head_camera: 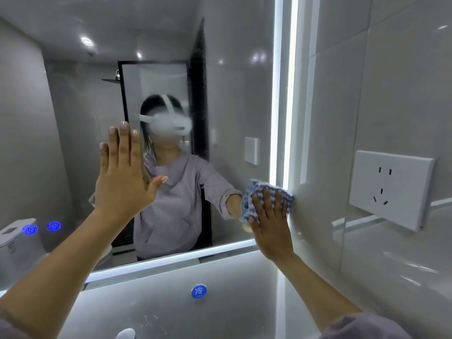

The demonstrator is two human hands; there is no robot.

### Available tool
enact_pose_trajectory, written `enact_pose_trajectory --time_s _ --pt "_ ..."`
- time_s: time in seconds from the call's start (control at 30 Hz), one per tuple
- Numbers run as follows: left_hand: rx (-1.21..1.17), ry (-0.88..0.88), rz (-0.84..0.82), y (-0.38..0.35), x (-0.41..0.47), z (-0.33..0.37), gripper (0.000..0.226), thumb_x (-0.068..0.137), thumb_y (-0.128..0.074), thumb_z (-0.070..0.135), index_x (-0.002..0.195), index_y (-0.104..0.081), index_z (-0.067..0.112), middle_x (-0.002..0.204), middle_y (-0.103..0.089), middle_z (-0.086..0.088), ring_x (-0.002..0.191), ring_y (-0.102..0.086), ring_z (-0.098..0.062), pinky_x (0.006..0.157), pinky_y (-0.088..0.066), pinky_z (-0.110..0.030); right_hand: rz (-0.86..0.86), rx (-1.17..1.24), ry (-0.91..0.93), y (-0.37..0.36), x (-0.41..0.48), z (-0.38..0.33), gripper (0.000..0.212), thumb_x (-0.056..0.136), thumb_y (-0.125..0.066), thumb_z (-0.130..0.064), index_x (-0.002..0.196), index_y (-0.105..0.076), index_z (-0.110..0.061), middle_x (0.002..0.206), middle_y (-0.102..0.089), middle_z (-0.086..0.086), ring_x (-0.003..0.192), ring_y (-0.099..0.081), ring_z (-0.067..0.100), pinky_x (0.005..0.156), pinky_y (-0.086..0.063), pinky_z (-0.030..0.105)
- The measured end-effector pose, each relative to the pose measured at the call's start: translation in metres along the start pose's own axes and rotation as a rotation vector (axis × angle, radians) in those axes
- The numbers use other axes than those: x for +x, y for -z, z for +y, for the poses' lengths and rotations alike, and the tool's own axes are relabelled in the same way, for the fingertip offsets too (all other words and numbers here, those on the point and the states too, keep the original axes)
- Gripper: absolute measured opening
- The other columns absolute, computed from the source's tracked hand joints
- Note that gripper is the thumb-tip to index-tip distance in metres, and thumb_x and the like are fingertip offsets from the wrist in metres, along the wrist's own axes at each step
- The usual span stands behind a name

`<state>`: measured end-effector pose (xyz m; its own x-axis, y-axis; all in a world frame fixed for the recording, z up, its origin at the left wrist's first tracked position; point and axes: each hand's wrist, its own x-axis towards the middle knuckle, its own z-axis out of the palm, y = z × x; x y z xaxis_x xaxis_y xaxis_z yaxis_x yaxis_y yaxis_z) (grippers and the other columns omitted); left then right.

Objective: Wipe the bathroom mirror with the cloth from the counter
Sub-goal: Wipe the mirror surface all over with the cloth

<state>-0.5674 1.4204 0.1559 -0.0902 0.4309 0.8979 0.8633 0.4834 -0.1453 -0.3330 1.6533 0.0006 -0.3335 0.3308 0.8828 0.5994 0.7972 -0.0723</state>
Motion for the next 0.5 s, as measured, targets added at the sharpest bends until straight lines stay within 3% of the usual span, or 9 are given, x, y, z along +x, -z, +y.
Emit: enact_pose_trajectory --time_s 0.1,0.3,0.5 --pt "0.005 -0.004 0.005 0.000 0.000 0.000 0.104 0.083 -0.027 0.071 0.152 0.002 -0.002 0.160 0.007 -0.023 0.149 0.008 -0.038 0.121 0.005 -0.048 -0.067 -0.080 0.051 -0.002 -0.034 0.006 0.058 0.103 -0.010 -0.043 0.154 0.004 -0.018 0.161 -0.002 0.009 0.147 -0.006 0.035 0.118 -0.008 0.054" --pt "0.003 -0.012 0.012 0.001 0.000 0.001 0.103 0.085 -0.031 0.069 0.152 0.001 -0.003 0.160 0.004 -0.025 0.148 0.005 -0.040 0.121 0.004 -0.049 -0.033 -0.083 0.028 -0.008 -0.050 -0.003 0.058 0.103 -0.015 -0.038 0.153 0.005 -0.018 0.161 0.009 0.006 0.148 0.005 0.032 0.118 -0.001 0.052" --pt "0.003 -0.006 0.001 0.001 0.001 0.001 0.103 0.085 -0.030 0.069 0.151 0.003 -0.002 0.160 0.005 -0.025 0.148 0.006 -0.041 0.120 0.002 -0.051 0.022 0.019 -0.113 -0.019 -0.051 -0.027 0.059 0.103 -0.016 -0.041 0.152 0.007 -0.019 0.160 0.014 0.004 0.148 0.010 0.029 0.120 0.009 0.044"
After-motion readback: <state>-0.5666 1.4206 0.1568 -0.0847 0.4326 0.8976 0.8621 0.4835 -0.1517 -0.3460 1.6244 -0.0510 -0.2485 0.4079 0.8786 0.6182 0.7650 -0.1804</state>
